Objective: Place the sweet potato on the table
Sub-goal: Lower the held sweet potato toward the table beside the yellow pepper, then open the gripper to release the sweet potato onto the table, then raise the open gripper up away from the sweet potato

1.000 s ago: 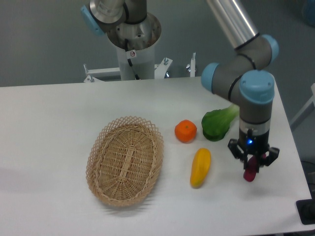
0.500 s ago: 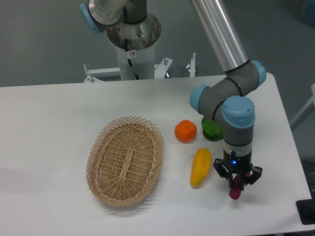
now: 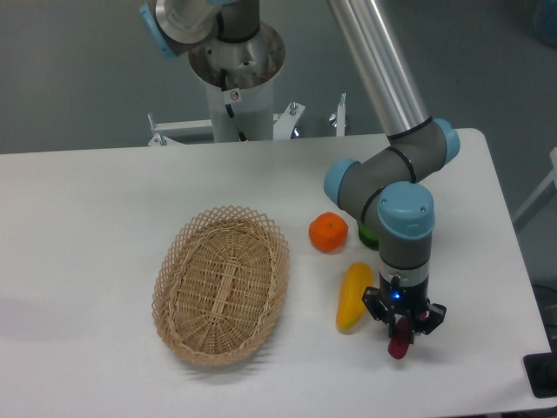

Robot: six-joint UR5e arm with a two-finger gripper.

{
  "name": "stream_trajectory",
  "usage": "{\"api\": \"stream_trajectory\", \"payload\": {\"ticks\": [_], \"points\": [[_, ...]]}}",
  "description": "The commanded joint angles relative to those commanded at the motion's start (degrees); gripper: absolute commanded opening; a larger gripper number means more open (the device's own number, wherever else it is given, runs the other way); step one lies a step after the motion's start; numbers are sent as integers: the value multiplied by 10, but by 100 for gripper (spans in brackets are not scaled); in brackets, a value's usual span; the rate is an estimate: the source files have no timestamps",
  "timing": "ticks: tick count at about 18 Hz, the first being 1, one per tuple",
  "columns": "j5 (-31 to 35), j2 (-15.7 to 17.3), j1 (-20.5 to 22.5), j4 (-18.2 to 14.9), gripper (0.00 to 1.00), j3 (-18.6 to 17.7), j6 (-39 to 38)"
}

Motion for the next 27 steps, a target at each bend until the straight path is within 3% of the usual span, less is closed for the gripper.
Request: {"api": "stream_trajectory", "payload": {"ticks": [3,5,7,9,18,22,27], "points": [[1,0,0,1,39,-3,0],[1,0,0,2,48,0,2],[1,-1,0,2,67,5,8],[2,3,0,2,100,4,4],[2,60,3,-4,100,31,-46],[1,117,32,-9,100,34,-15],[2,182,90,-98,100,36,88]]}}
